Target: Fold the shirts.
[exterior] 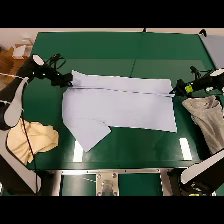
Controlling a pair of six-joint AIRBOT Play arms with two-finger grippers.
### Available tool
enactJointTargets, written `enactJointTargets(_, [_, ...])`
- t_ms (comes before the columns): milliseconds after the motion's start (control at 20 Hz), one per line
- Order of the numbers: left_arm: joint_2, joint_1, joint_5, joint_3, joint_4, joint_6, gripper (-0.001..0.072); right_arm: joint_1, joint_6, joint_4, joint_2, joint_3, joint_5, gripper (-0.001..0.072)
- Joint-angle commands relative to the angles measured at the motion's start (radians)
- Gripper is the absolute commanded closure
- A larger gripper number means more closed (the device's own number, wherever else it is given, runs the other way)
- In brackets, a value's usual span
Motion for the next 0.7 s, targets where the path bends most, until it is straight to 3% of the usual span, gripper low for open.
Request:
enactJointTargets(0, [-0.005, 0.0, -0.057, -0.001, -0.013, -0.008, 0.0681, 0.004, -0.005, -0.004, 0.0, -0.021, -0.01, 0.0678])
enactJointTargets(50, [-0.005, 0.005, -0.099, 0.008, -0.015, -0.008, 0.0601, 0.004, -0.005, -0.003, 0.0, -0.013, -0.001, 0.0519])
enactJointTargets(100, [-0.005, 0.01, -0.151, 0.029, -0.015, -0.013, 0.0281, 0.003, -0.004, -0.004, 0.0, 0.006, 0.022, 0.0395])
enactJointTargets(150, [-0.004, 0.021, -0.205, 0.057, -0.015, -0.04, 0.0213, 0.001, 0.003, -0.006, 0.0, 0.034, 0.051, 0.0394])
enactJointTargets(300, [0.0, 0.07, -0.402, 0.169, -0.02, -0.103, 0.0212, -0.022, 0.061, -0.006, 0.032, 0.114, 0.13, 0.0395])
enactJointTargets(450, [0.071, 0.115, -0.511, 0.139, -0.018, -0.113, 0.0213, -0.065, 0.07, -0.009, 0.133, 0.058, 0.16, 0.0414])
enactJointTargets(650, [0.327, 0.123, -0.391, -0.227, -0.006, -0.057, 0.0214, -0.145, -0.001, -0.013, 0.387, -0.315, 0.086, 0.0425])
